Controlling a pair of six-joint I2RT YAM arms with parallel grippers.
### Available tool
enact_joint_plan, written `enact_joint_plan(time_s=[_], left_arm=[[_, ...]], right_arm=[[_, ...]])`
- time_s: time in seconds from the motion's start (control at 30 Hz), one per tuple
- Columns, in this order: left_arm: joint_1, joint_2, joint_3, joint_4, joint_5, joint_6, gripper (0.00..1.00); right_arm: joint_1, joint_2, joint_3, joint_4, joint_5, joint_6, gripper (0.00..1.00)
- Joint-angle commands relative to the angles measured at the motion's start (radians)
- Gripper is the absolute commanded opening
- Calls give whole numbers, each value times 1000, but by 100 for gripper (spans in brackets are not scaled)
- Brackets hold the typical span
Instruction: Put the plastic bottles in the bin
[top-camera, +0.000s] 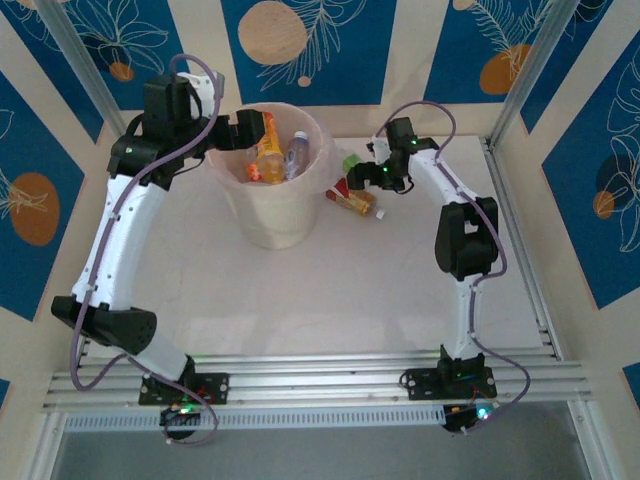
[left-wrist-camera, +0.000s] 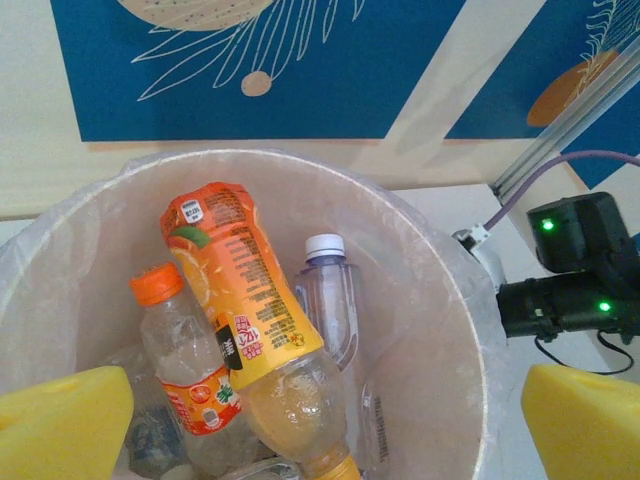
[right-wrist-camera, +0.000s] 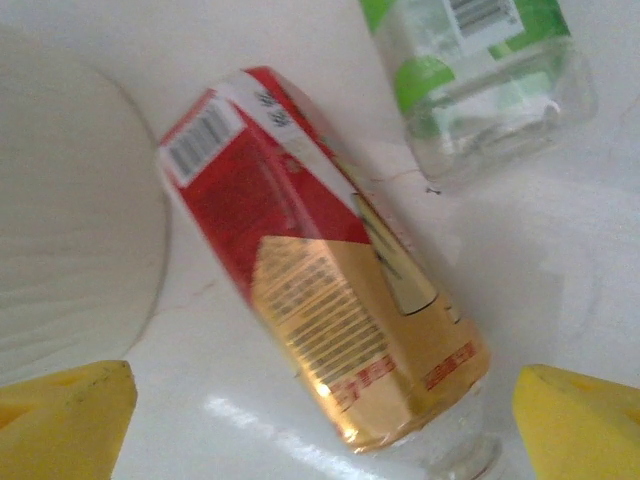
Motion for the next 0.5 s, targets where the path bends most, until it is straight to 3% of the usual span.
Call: enact_joint_plan(time_s=[0.0, 0.2, 0.47], left_arm=[[7, -42, -18, 35, -22, 3, 100], [7, -52, -32, 40, -19, -1, 100], [7, -51, -42, 46, -15, 0, 100]], right_arm=[[23, 55, 21, -14, 36, -34, 100], [46, 109, 41, 3, 13, -58, 99], [87, 177, 87, -23, 130, -70, 100]])
